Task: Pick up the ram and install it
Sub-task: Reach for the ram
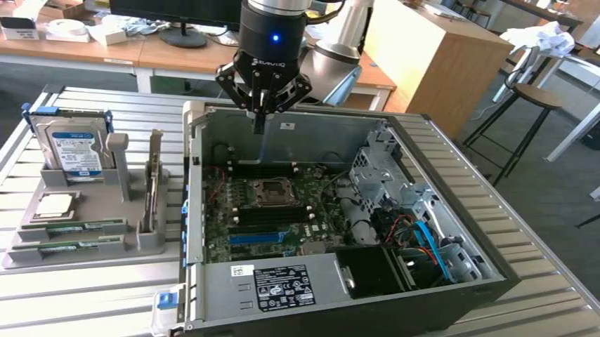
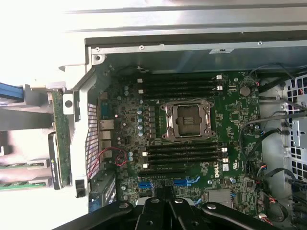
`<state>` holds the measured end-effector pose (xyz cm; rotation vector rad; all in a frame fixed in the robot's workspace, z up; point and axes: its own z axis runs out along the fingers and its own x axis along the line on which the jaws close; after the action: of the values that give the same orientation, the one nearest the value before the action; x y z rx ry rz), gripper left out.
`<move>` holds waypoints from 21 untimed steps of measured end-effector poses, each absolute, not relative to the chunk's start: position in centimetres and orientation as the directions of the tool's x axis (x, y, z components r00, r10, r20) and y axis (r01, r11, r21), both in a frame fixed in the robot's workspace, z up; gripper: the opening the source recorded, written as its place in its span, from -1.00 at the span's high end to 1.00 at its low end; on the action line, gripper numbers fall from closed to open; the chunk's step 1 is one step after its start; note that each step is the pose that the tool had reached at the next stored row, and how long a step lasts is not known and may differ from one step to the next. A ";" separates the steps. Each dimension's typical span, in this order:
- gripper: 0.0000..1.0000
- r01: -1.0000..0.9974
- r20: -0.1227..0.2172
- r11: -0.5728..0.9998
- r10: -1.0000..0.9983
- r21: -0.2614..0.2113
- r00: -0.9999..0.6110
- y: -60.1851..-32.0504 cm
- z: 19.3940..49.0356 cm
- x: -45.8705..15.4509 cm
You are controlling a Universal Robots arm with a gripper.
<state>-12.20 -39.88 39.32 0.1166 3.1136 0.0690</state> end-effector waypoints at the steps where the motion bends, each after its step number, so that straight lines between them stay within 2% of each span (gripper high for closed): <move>1: 0.80 0.074 -0.023 0.996 0.075 0.045 -0.997 -39.9 39.3 -12.3; 21: 0.80 0.074 -0.023 0.996 0.075 0.045 -0.997 -39.9 39.3 -16.7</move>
<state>-16.66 -39.88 39.32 0.1166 3.1137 0.0688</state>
